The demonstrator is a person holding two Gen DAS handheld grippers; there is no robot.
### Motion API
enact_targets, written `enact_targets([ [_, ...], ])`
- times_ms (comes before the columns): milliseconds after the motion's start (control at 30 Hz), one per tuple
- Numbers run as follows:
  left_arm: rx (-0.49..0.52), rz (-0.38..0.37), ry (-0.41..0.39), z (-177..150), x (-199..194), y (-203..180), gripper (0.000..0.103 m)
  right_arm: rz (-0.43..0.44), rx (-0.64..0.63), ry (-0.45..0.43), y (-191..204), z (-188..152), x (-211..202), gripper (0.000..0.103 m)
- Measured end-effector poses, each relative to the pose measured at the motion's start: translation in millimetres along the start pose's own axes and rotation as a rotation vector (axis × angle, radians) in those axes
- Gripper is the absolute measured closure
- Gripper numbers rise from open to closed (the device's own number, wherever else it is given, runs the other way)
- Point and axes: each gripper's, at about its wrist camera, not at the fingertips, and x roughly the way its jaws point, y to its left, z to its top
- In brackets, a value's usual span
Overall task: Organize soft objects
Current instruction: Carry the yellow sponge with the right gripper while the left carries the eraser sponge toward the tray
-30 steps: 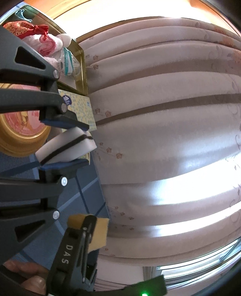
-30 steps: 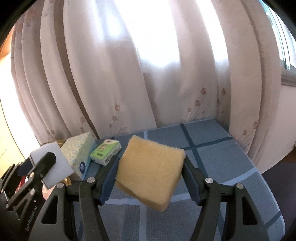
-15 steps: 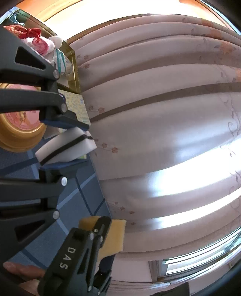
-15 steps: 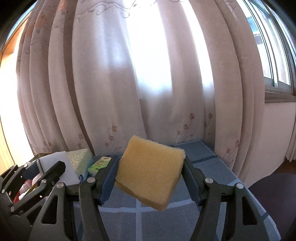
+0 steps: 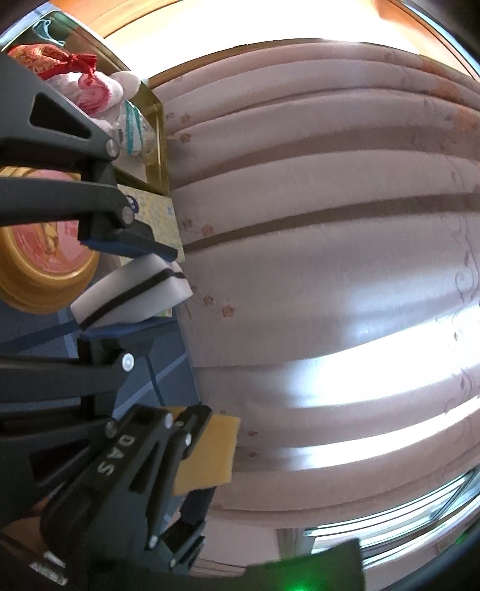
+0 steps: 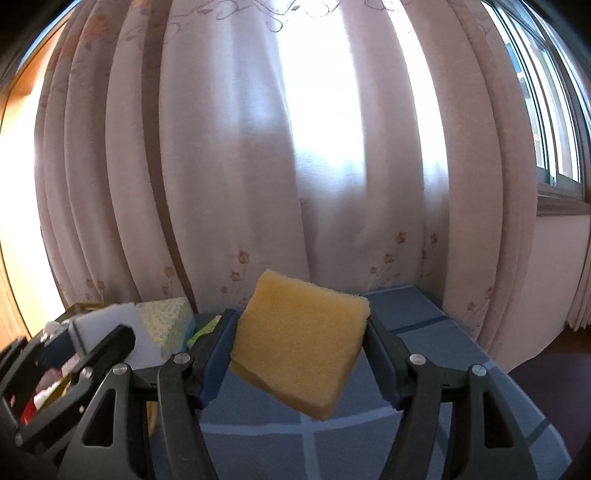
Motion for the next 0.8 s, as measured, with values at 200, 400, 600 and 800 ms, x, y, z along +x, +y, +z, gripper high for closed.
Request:
enact_targets([
  [200, -0.035, 0.05, -0.009, -1.6, -2.6, 8.2, 0.074, -0.076, 0.0, -0.011, 6.3, 1.0, 2.6, 0.034],
  [400, -0.086, 0.076, 0.015, -3.2, 1.2, 19.4, 0.074, -0.124, -0.021, -0.034, 10.0, 0.6, -1.6, 0.034],
  [600, -0.096, 0.122, 0.006, -4.5, -1.7, 23.0, 0.074, -0.086, -0.04, -0.032, 12.6, 0.5, -1.6, 0.034],
  [800, -0.138, 0.136, 0.006, -6.7, -3.7, 34.9, 0.074, -0.043, -0.035, -0.031, 11.8, 0.3, -2.7, 0.034],
])
